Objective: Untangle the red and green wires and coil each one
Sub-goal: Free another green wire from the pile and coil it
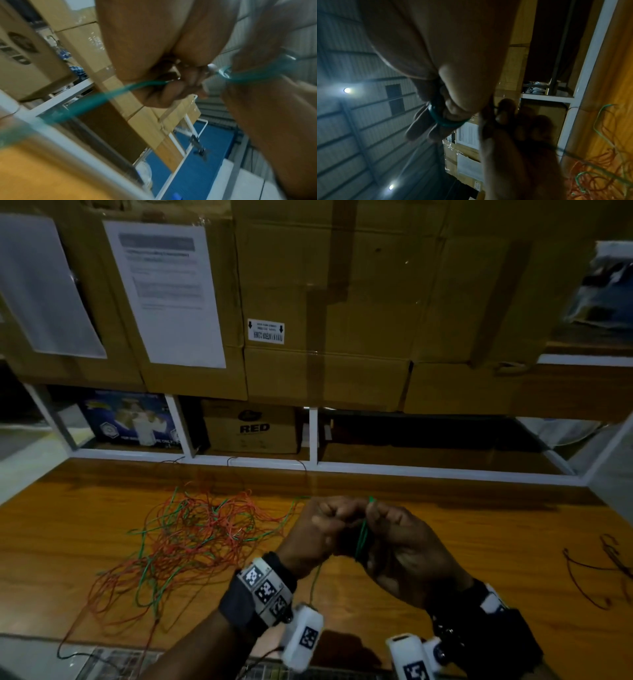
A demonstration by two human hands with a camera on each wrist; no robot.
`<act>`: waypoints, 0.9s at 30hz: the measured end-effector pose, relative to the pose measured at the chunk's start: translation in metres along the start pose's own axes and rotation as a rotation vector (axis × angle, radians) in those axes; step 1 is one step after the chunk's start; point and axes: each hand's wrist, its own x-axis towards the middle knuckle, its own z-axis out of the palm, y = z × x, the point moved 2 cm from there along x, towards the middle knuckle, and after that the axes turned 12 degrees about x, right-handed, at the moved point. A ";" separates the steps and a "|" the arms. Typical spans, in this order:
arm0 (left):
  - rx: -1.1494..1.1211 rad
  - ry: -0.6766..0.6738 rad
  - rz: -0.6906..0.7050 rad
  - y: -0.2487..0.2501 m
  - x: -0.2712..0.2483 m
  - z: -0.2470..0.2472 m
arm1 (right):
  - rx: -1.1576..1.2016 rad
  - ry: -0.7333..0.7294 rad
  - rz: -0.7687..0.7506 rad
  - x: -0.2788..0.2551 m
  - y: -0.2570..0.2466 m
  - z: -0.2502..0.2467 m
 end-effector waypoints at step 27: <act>0.655 0.266 0.155 0.015 -0.039 -0.045 | -1.209 -0.091 0.376 0.000 0.023 -0.052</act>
